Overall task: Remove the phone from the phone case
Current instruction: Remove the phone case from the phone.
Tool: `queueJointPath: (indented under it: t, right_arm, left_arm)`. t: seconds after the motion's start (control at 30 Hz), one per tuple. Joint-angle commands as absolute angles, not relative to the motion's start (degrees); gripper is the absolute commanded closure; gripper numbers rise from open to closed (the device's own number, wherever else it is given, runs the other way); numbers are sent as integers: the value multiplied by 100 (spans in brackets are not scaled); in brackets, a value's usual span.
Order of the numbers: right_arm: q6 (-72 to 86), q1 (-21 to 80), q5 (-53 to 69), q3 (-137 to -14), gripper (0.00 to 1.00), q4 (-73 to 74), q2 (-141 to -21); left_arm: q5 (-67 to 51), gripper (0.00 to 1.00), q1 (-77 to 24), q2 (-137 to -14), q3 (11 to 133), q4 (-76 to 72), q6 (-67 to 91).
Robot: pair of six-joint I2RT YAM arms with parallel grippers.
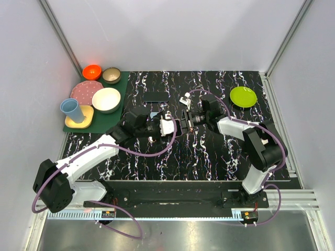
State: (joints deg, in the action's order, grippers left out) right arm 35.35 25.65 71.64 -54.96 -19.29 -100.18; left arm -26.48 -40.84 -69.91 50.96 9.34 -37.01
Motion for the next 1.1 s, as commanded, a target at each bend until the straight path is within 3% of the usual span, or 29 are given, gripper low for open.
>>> queueJointPath:
  t: [0.0,0.13,0.3,0.5,0.63,0.8,1.07]
  right_arm:
    - [3981,2162,6610,-5669,100,-1573,-10248]
    - [3981,2153,6574,-5678,100,-1556,-10239]
    - [3999,2145,6574,-5669,100,-1591,-10178]
    - [4043,2145,6592,-5651,100,-1661,-10116]
    - [4060,2144,6600,-5651,100,-1679,-10125]
    - [4078,2145,6609,-5651,100,-1696,-10134]
    - [4122,2145,6671,-5634,100,-1775,-10107]
  left_arm:
    - [-3225,86,-4289,-6521,5168,580,-4017]
    - [-3199,80,-4289,-6653,5203,519,-3815]
    - [-3129,45,-4289,-6917,5256,510,-3718]
    - [-2936,36,-4298,-7216,5387,510,-3534]
    - [-2988,22,-4298,-7295,5405,501,-3498]
    - [-3014,11,-4298,-7295,5405,501,-3480]
    - [-2988,9,-4298,-7339,5440,510,-3454]
